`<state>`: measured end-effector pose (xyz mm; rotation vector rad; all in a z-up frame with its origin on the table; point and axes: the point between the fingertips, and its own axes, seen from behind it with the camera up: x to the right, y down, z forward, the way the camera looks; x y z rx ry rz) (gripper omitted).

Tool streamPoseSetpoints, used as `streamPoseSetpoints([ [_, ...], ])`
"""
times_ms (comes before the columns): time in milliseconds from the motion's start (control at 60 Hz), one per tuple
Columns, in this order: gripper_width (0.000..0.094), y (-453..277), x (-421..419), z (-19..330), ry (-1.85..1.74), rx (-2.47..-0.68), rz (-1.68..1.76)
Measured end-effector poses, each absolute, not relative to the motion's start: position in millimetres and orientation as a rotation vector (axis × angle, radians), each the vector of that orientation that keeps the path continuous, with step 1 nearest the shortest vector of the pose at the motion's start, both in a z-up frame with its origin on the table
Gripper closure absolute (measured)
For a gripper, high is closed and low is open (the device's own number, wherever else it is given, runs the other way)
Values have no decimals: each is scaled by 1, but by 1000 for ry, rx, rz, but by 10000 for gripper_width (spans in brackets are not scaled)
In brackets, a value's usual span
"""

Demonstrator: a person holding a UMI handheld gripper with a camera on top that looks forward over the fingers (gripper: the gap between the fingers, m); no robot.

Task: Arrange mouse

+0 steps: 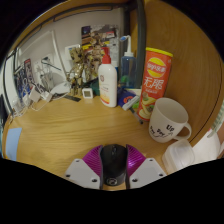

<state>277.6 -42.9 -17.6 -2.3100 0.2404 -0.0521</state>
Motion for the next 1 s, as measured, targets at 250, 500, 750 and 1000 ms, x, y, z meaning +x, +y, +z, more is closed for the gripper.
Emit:
streamPoseSetpoints([
  [250, 651, -27, 251, 70, 300, -2220, -148],
  [500, 651, 30, 92, 230, 206, -2010, -24],
  [750, 654, 47, -126, 203, -20, -2056, 142],
  [1000, 652, 28, -243, 82, -177, -2225, 206],
])
